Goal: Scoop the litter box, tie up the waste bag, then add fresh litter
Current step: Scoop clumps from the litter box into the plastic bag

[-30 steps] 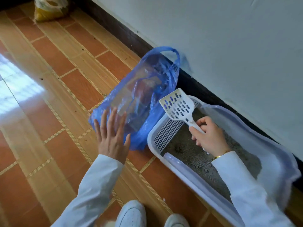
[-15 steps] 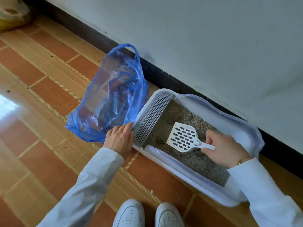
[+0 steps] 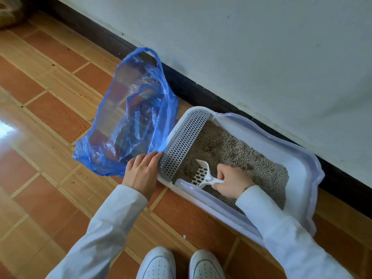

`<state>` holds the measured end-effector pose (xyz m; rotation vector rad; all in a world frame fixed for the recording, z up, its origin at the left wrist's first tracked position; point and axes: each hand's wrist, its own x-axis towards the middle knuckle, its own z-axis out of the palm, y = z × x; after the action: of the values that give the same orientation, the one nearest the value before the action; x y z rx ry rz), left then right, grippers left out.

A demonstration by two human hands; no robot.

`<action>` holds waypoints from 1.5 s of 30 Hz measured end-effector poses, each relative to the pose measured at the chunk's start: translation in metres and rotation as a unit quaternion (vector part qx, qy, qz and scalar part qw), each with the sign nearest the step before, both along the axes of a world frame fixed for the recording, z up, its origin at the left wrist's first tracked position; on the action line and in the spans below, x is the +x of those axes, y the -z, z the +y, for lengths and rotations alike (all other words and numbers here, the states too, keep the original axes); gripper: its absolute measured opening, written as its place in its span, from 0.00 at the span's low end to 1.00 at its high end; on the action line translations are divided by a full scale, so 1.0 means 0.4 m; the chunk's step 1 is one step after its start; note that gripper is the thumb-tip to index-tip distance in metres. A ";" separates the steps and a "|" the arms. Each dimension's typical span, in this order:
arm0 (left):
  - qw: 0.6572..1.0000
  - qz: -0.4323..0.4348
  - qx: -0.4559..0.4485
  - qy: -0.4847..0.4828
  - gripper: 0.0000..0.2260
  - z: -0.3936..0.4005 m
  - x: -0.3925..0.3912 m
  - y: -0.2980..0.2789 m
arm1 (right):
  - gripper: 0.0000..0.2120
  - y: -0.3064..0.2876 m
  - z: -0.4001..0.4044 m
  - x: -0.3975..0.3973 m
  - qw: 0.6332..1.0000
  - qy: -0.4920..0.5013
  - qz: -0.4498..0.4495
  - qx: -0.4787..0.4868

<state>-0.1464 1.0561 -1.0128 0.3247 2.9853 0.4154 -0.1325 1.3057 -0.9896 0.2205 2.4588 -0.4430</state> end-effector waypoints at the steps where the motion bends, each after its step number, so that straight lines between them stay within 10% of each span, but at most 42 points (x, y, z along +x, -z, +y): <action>1: 1.000 -0.001 -0.001 0.004 0.20 -0.002 0.000 0.002 | 0.10 0.014 -0.002 0.000 0.999 0.024 -0.004 -0.034; 18: 0.997 0.065 -0.007 0.045 0.27 0.002 0.012 -0.004 | 0.09 -0.014 0.159 0.096 0.930 0.244 0.063 -0.267; 45: 0.993 0.030 0.033 -0.109 0.23 -0.003 0.002 -0.033 | 0.08 -0.117 0.065 0.029 0.931 0.214 0.160 -0.250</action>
<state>-0.1454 1.0550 -0.9995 0.0167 3.0830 0.5340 -0.1208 1.3318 -0.9429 0.5019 2.4957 -1.3644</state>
